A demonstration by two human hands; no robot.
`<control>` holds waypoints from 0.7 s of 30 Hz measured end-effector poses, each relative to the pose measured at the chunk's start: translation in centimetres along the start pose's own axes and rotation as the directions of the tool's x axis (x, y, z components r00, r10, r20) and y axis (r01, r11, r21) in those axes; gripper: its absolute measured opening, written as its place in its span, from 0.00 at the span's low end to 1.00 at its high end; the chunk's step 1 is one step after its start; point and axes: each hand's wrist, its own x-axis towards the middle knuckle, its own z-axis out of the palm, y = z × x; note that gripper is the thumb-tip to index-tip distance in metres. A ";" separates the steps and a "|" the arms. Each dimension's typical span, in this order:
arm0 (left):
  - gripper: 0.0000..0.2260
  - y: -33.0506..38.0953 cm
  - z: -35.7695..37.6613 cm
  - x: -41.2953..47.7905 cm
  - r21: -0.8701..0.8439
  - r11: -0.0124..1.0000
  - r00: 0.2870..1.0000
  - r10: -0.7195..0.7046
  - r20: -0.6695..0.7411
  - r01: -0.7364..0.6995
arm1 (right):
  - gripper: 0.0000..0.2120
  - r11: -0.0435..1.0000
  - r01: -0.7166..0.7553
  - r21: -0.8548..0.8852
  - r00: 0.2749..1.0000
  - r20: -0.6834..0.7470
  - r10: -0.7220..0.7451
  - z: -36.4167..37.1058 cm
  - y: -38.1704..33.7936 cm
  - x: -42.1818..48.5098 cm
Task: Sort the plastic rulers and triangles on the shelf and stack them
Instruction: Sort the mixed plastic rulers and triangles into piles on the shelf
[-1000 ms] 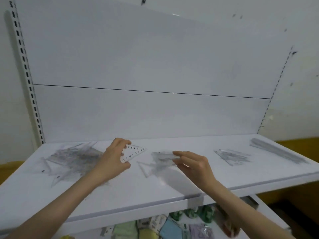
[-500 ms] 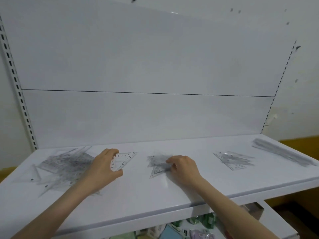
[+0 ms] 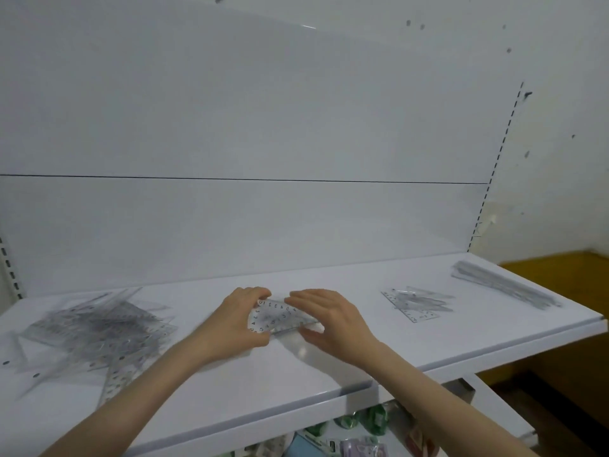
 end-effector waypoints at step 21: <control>0.24 -8.0 -6.0 -7.6 0.109 0.978 0.977 -0.164 -0.133 0.179 | 0.18 0.918 0.080 -0.388 0.925 0.373 0.077 2.9 3.7 4.1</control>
